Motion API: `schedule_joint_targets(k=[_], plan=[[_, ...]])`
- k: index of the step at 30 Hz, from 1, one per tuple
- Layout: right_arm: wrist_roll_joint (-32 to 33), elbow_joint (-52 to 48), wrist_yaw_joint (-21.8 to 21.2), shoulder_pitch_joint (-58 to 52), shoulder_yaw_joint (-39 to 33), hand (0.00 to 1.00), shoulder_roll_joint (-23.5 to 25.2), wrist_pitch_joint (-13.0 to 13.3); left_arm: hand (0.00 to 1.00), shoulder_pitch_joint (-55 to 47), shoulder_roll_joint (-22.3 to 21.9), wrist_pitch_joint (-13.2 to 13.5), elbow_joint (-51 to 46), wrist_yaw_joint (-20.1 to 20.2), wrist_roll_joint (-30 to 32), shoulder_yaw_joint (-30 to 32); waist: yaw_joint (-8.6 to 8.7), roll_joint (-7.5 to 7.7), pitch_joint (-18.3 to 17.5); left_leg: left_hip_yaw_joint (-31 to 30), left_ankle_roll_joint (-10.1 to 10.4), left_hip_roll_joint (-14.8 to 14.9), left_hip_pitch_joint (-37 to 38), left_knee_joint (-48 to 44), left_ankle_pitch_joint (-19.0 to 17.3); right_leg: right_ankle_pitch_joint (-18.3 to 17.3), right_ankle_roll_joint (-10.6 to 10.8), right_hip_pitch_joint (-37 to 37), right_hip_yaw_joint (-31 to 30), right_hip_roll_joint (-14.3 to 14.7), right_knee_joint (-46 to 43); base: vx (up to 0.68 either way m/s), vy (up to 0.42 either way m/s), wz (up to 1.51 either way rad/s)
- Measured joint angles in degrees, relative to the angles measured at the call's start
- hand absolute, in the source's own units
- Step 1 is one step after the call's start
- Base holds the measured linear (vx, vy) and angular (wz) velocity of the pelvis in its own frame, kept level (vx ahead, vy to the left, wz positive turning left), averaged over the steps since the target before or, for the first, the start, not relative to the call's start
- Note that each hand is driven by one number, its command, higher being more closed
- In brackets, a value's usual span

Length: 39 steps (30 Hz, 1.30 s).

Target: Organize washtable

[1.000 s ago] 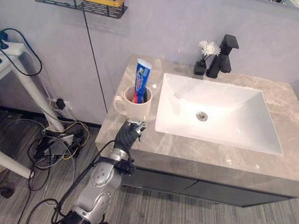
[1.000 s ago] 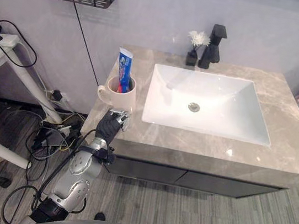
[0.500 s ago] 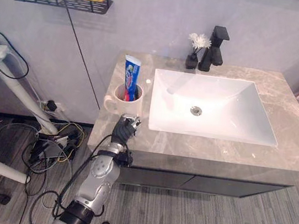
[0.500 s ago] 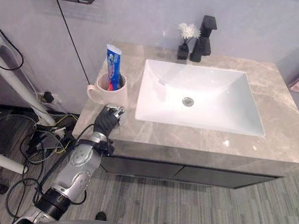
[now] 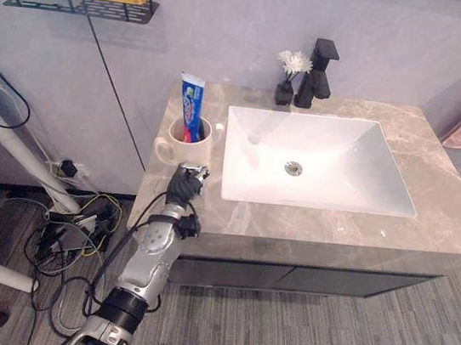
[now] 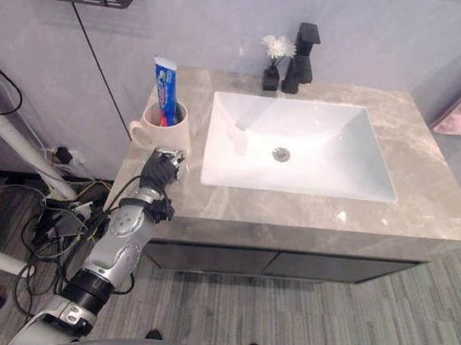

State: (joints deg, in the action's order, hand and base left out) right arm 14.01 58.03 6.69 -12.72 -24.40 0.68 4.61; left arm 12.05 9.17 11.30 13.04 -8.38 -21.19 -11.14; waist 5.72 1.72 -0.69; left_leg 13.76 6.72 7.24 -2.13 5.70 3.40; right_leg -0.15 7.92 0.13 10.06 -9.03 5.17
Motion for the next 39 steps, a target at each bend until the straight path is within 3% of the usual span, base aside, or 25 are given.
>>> schedule_joint_targets(k=[12, 27, 39], plan=[[0.0, -0.23, -0.42, -0.01, 0.04, 0.0, 0.05, -0.28, 1.0, 4.79, 0.07, -1.89, 4.23, -2.81, 2.44, 3.29, 0.22, 0.14, 0.16, 0.39, 0.06, 0.01, 0.24, 0.18, -0.1, 0.01, 0.0, 0.01, -0.32, -0.01, 0.0, 0.0, 0.0, 0.0], [-0.03, -2.43, -0.63, -0.21, 0.39, 0.0, 0.51, -0.38, 1.0, 13.04, 0.91, -2.18, 11.3, -4.51, 4.19, 5.73, 0.95, 0.05, 1.64, 1.76, 0.22, 0.01, 0.3, -0.24, -0.58, 0.03, 0.02, -0.77, -1.57, -0.06, 0.0, 0.01, 0.0, -0.04], [-0.03, -6.0, -1.79, -0.7, 0.93, 0.0, 0.6, -0.41, 1.0, 20.35, 4.91, -2.33, 14.45, -4.68, 4.9, 7.05, 1.58, -0.59, 4.42, 3.26, 0.2, 0.0, -1.56, -0.31, -0.58, 0.96, 0.18, -3.47, -3.19, -0.07, -0.01, 0.01, 0.002, -0.06]])
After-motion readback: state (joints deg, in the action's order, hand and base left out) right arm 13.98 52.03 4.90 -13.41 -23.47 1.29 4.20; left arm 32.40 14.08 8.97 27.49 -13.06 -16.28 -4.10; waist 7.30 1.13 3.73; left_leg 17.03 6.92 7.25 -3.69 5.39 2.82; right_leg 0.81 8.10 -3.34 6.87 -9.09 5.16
